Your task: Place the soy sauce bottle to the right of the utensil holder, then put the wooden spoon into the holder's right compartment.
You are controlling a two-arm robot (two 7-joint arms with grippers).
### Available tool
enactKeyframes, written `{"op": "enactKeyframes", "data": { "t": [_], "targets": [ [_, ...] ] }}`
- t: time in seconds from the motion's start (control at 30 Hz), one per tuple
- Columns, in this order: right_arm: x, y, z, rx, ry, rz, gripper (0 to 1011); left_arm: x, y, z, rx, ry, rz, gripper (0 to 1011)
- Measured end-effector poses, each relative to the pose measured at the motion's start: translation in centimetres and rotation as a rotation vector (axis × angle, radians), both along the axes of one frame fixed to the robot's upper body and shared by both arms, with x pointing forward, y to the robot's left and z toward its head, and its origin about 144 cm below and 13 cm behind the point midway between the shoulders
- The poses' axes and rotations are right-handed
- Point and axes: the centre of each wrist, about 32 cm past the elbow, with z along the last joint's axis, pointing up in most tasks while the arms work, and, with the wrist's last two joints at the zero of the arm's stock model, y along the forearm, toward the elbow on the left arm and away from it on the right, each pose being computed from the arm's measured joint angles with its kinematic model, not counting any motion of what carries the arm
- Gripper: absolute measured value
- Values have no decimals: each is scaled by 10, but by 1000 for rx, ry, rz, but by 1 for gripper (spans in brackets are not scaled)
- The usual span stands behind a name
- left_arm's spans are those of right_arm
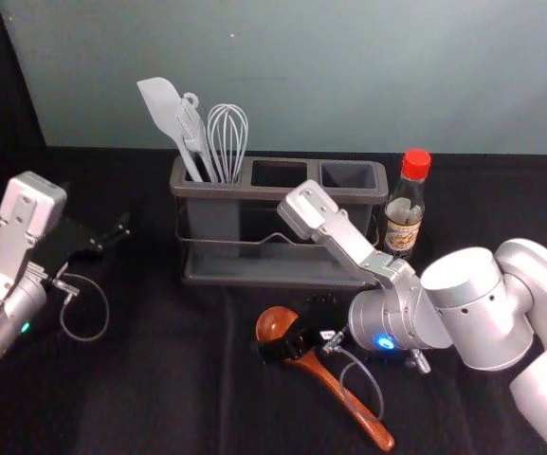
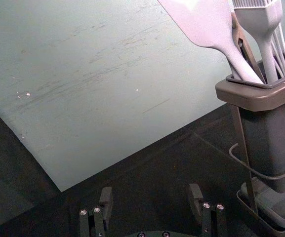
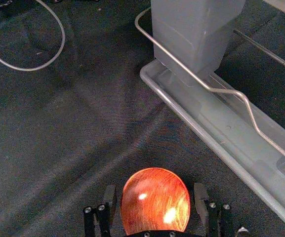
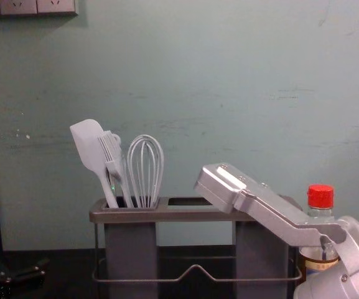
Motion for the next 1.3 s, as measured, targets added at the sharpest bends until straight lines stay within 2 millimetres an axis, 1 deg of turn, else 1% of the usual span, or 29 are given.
{"op": "enactKeyframes", "data": {
  "t": [0.57,1.3],
  "targets": [
    [0,4,-2,-29,-18,8,1002,0,0,0,0,0,0,1005],
    [0,3,-2,-26,-16,7,1002,0,0,0,0,0,0,1005]
  ]
}}
